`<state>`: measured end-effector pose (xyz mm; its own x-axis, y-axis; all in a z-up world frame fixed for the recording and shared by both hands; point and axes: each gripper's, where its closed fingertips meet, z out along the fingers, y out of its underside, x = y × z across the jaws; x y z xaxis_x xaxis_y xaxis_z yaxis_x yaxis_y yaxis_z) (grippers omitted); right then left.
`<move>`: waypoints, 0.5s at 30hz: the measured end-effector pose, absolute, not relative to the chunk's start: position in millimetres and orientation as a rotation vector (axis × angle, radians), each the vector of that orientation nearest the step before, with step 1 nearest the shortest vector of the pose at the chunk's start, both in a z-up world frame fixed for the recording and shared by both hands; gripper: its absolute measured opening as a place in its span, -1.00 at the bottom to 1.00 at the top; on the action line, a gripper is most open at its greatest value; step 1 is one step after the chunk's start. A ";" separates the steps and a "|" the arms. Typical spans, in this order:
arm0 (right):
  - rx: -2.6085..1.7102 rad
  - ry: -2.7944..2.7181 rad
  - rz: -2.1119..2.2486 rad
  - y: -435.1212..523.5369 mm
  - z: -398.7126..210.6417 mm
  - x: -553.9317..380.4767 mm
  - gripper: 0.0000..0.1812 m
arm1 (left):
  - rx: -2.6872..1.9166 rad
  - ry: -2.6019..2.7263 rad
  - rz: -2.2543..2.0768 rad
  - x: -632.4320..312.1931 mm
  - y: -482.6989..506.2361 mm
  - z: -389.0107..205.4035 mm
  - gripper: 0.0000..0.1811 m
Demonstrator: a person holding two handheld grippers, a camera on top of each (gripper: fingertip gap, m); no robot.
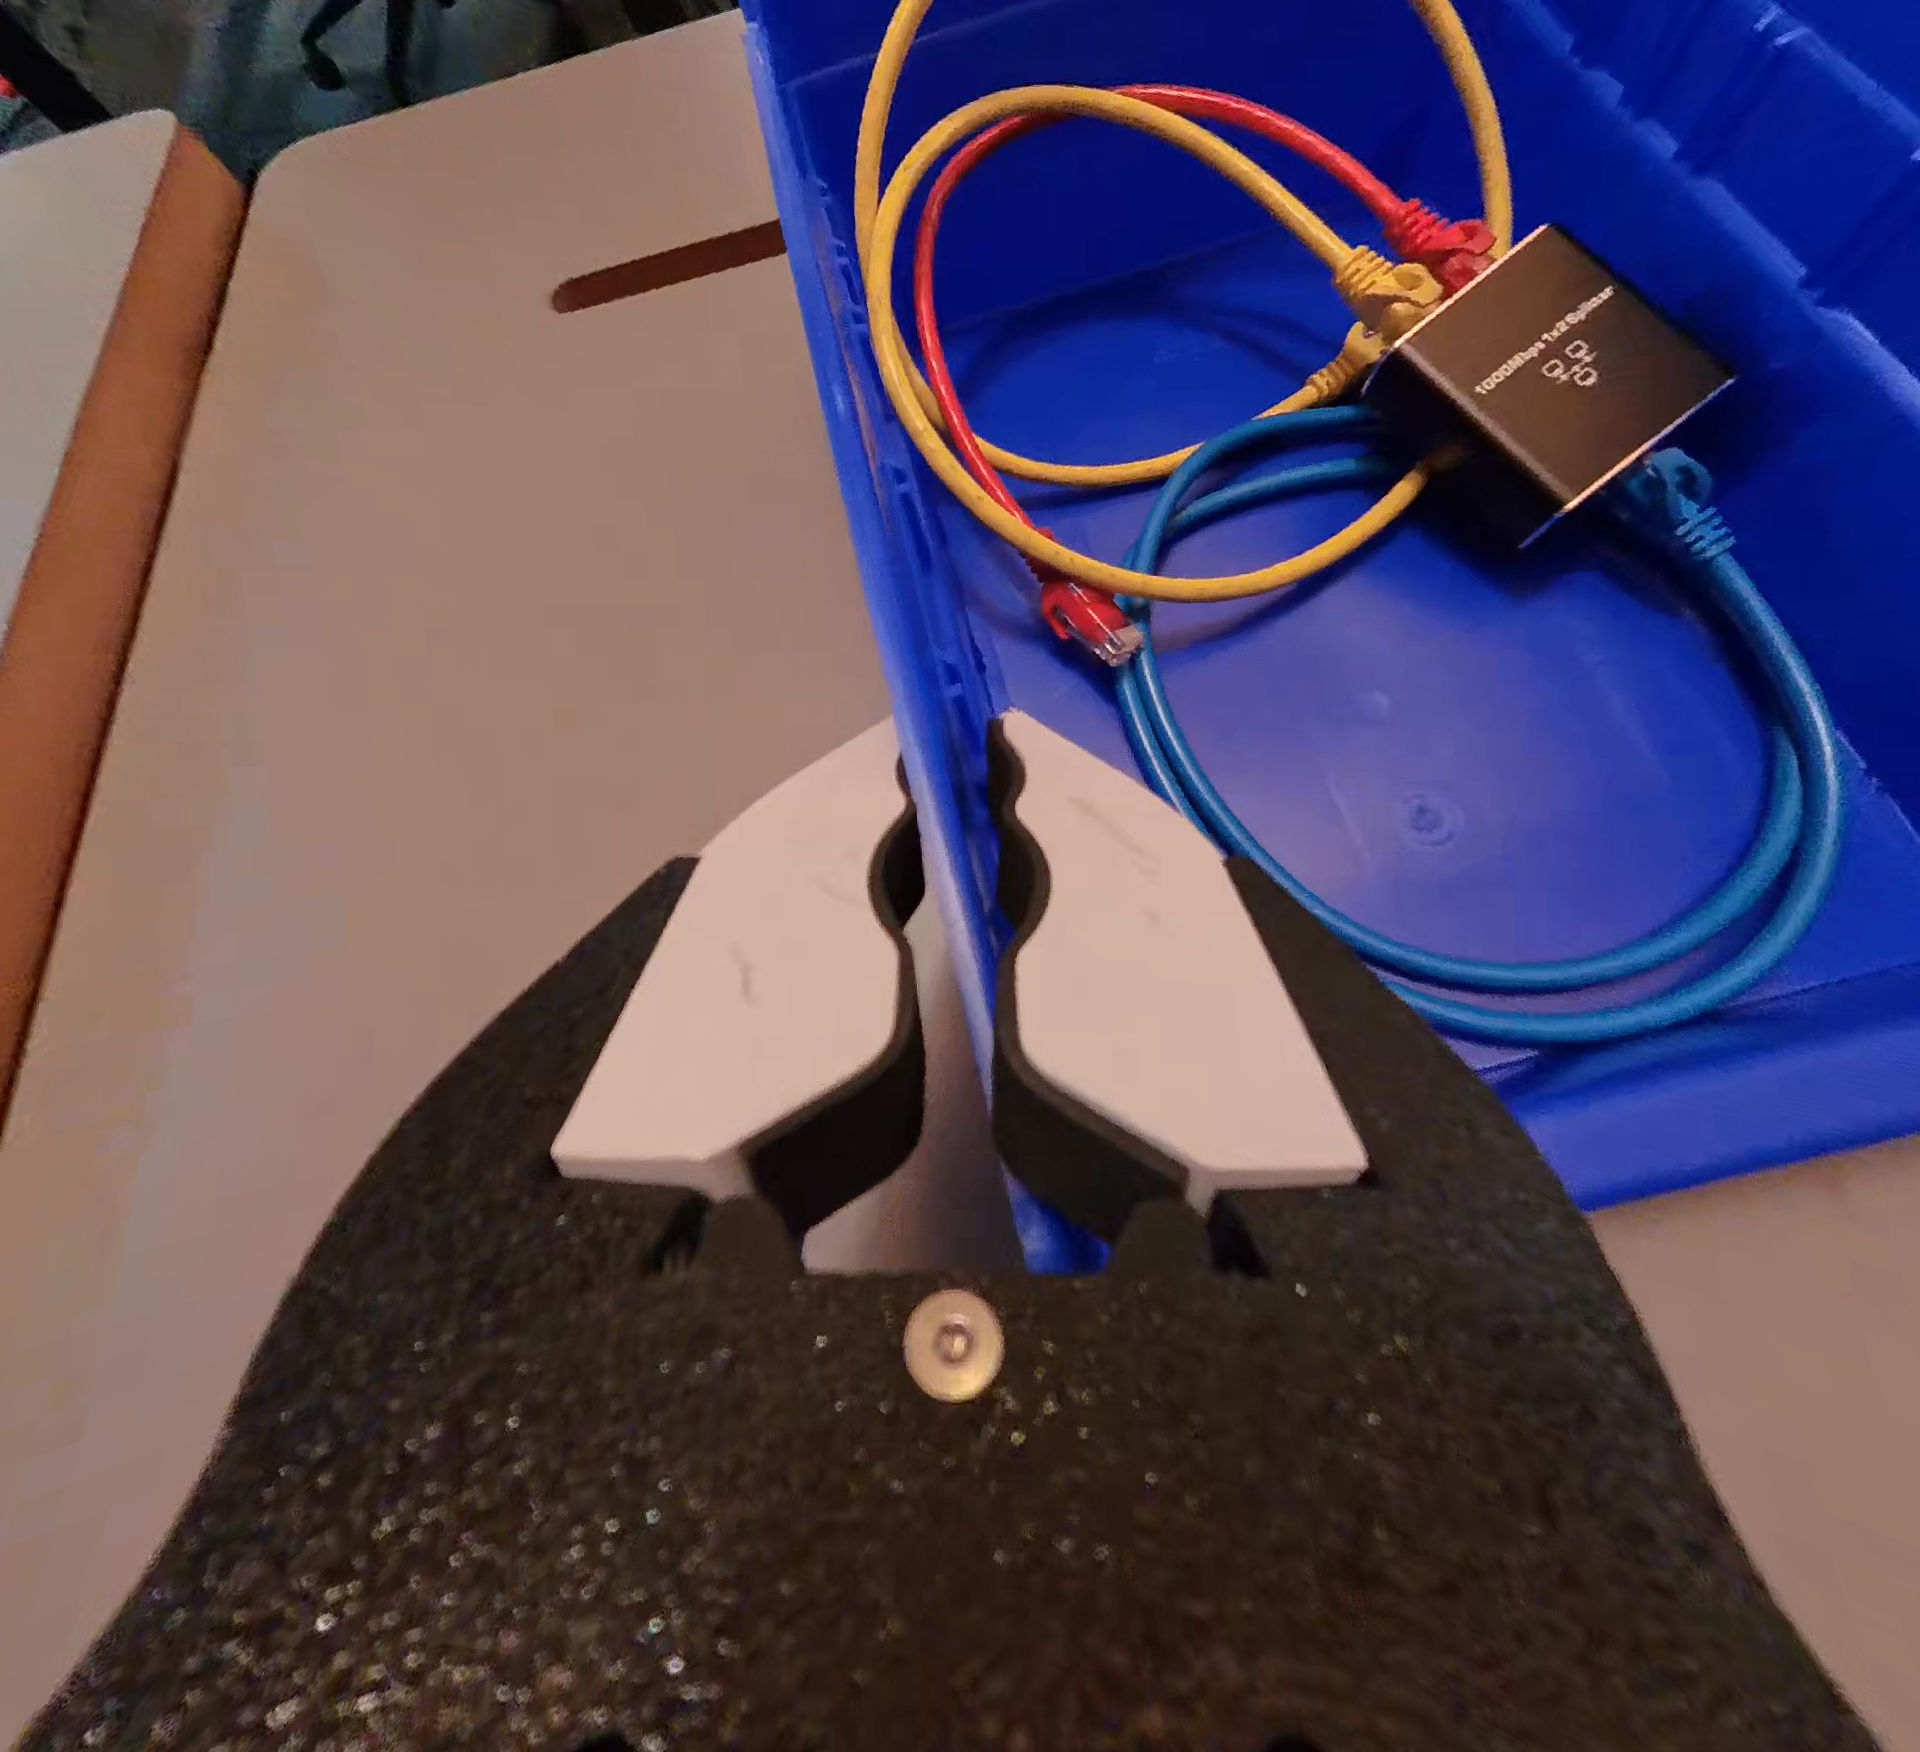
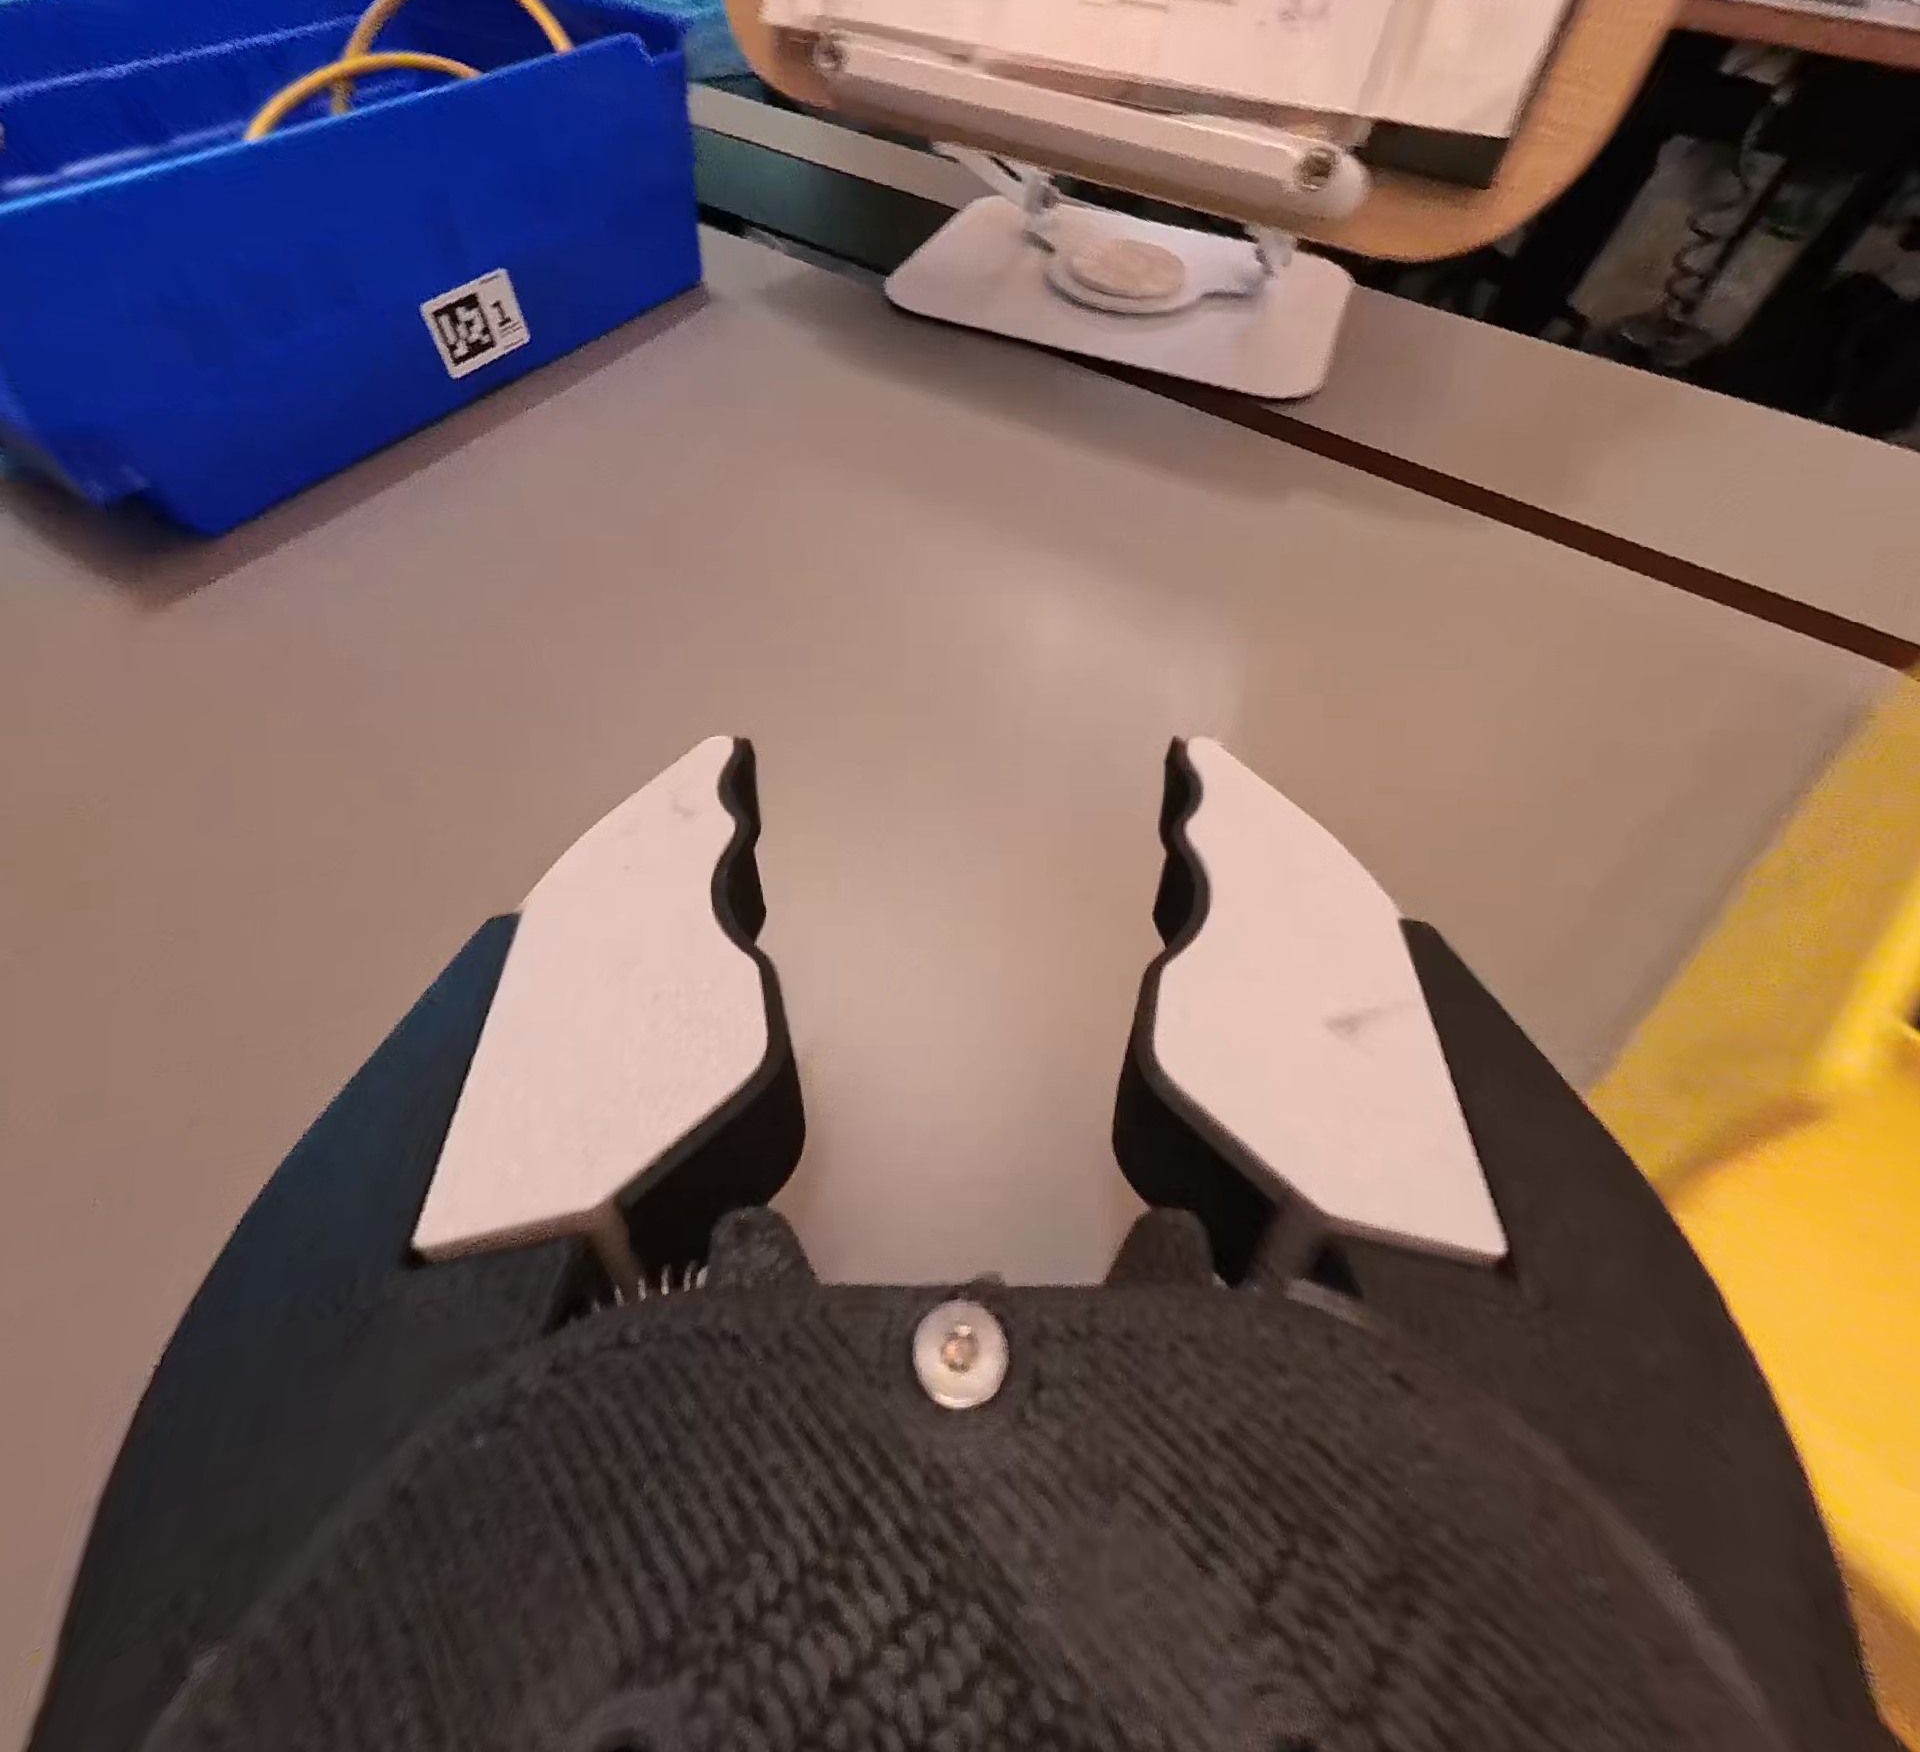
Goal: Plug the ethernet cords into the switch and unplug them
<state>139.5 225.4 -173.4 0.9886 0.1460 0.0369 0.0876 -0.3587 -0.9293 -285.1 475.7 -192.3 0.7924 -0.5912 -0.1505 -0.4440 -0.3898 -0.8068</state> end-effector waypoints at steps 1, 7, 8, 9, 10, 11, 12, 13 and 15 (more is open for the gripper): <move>-1.938 -0.217 0.075 227.2 -177.2 132.3 -0.16 | -2.049 0.780 -0.194 -293.3 483.2 -192.2 -0.90; -1.896 -0.245 0.089 228.7 -185.2 129.3 -0.17 | -1.930 0.539 -0.069 -288.2 476.2 -129.8 -0.59; -1.880 -0.218 0.110 229.5 -183.2 130.0 -0.17 | -1.941 0.616 -0.071 -268.1 469.2 -133.0 -0.49; -1.861 -0.193 0.139 230.1 -181.2 129.3 -0.18 | -1.993 0.708 -0.085 -247.2 463.1 -144.3 -0.38; -1.840 -0.178 0.175 230.2 -179.4 127.5 -0.19 | -2.068 0.780 -0.117 -228.3 458.7 -158.7 -0.28; -1.824 -0.170 0.207 230.0 -178.5 125.5 -0.20 | -2.131 0.813 -0.144 -213.4 458.5 -170.3 -0.20; -1.813 -0.161 0.228 229.6 -178.2 125.1 -0.20 | -2.173 0.829 -0.164 -201.9 462.4 -179.4 -0.14; -1.804 -0.150 0.239 228.7 -177.8 126.1 -0.20 | -2.216 0.825 -0.199 -193.0 468.4 -187.0 -0.12; -1.781 -0.130 0.264 224.5 -173.4 128.1 -0.20 | -2.328 0.728 -0.367 -177.1 480.3 -198.2 -0.12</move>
